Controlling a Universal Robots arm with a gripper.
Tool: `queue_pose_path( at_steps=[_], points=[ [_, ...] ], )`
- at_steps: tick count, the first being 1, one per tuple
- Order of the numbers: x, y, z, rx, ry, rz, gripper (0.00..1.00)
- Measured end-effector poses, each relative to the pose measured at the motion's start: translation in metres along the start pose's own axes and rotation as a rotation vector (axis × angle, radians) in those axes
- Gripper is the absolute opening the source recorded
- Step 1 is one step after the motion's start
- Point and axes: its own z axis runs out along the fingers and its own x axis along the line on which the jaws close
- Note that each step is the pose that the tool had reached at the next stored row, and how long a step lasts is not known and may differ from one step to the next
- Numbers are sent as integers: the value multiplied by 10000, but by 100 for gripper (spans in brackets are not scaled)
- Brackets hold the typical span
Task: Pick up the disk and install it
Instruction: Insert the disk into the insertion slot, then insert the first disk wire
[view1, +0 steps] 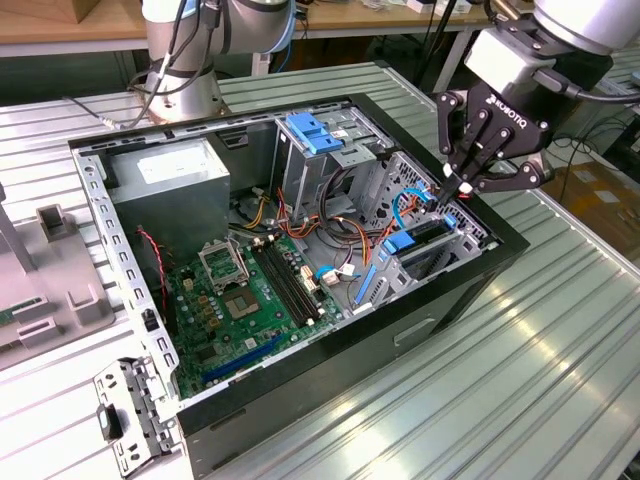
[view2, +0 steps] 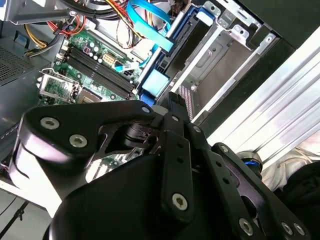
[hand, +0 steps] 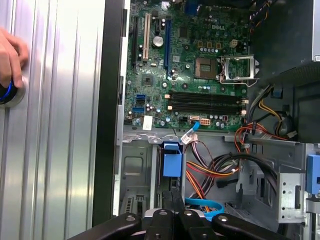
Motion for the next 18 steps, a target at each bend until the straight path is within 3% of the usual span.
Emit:
queue_pose_path(
  at_steps=[7, 9, 10, 13, 18],
  points=[
    [5, -113, -5, -5, -1, 1, 11],
    [46, -240, 2, -88, -34, 5, 11],
    [50, -245, 7, -88, -33, 4, 36],
    [56, -313, 55, -94, -33, 5, 36],
    [59, -348, 71, -94, -34, 0, 36]
  ],
)
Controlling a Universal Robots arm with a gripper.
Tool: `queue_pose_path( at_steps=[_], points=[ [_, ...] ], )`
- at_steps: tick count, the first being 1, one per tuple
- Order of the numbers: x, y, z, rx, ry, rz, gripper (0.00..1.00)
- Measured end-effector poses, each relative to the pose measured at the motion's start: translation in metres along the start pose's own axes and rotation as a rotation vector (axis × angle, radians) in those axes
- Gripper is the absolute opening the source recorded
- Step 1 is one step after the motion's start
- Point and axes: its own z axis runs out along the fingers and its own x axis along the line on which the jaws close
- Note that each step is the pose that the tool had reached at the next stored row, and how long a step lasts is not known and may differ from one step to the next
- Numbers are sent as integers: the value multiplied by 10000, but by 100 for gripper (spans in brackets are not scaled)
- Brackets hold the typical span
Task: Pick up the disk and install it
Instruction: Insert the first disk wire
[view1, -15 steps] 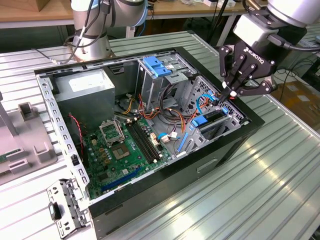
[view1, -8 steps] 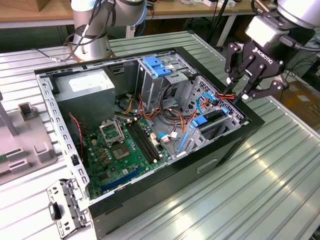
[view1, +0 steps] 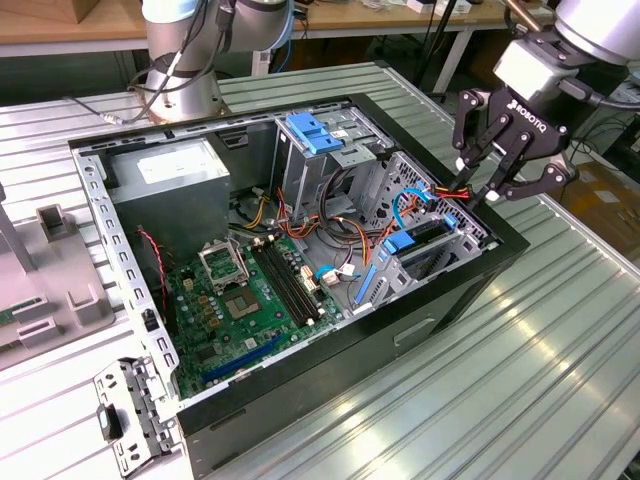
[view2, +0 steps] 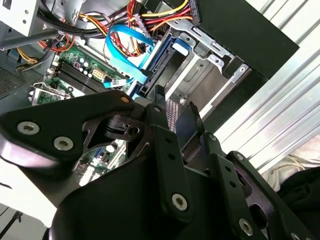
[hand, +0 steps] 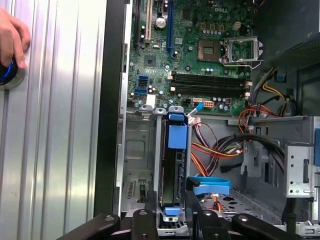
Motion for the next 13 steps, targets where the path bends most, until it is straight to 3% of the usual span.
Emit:
queue_pose_path(
  at_steps=[13],
  points=[
    [7, -97, 31, -8, 2, -53, 36]
  ],
)
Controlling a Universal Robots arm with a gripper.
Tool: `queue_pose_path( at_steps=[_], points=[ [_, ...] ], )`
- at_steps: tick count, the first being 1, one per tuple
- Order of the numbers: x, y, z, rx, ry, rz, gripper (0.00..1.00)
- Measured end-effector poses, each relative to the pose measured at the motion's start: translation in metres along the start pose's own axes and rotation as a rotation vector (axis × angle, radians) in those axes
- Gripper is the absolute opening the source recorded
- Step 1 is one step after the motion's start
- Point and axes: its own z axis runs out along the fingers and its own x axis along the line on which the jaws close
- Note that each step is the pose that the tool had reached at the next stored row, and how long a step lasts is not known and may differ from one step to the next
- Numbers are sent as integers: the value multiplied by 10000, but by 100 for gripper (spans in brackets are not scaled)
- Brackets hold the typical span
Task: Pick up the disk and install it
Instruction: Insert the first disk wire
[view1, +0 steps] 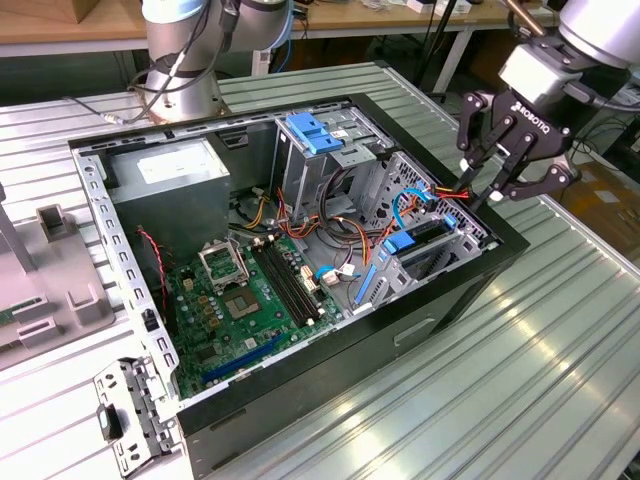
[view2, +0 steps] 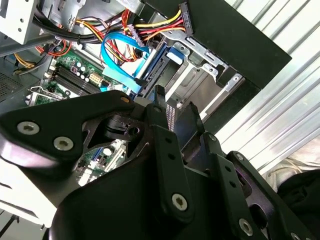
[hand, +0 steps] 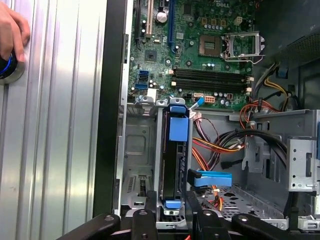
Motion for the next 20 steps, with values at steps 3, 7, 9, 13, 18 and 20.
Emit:
queue_pose_path(
  at_steps=[3, 7, 9, 13, 18, 20],
  points=[
    [3, -33, 11, -3, 0, -20, 36],
    [6, -84, 24, -9, 0, -49, 36],
    [8, -108, 27, -12, 2, -61, 36],
    [11, -165, 33, -19, 4, -89, 36],
    [16, -254, 35, -28, 5, -123, 36],
    [18, -288, 35, -31, 6, -144, 36]
  ],
)
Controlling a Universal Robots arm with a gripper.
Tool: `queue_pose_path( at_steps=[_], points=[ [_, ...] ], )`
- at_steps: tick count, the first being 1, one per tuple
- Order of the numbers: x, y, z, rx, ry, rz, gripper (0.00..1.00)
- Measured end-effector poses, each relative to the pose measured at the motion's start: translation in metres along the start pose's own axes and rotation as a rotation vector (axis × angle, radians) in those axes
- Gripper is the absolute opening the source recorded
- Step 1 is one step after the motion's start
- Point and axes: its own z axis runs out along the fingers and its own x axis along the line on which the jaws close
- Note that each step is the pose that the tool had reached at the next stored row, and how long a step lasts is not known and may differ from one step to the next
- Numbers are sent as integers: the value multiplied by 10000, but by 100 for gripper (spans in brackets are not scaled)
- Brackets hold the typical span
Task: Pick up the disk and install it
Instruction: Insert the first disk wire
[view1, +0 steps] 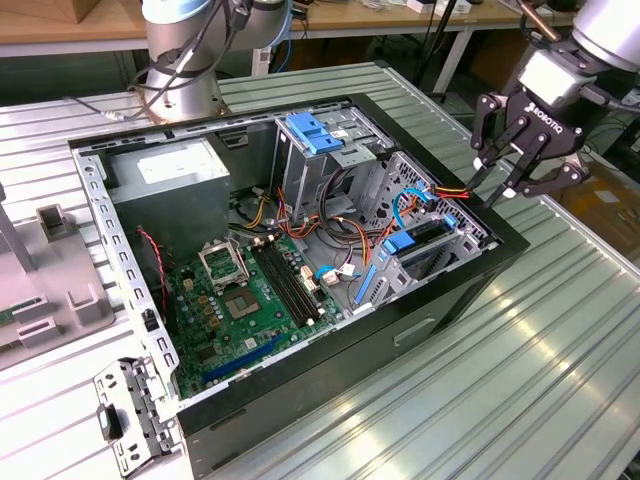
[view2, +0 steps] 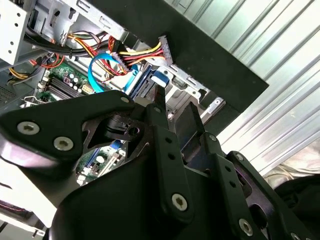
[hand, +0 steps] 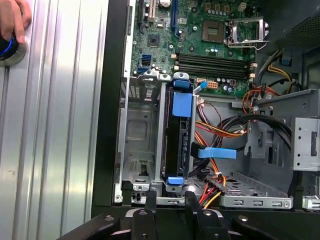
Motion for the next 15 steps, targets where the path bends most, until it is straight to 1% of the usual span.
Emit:
queue_pose_path(
  at_steps=[1, 11, 14, 15],
  points=[
    [2, -23, 0, -2, 2, -11, 36],
    [10, -156, 13, -13, 3, -71, 36],
    [7, -167, 16, -17, 6, -129, 36],
    [5, -167, 19, -27, 13, -256, 36]
  ],
)
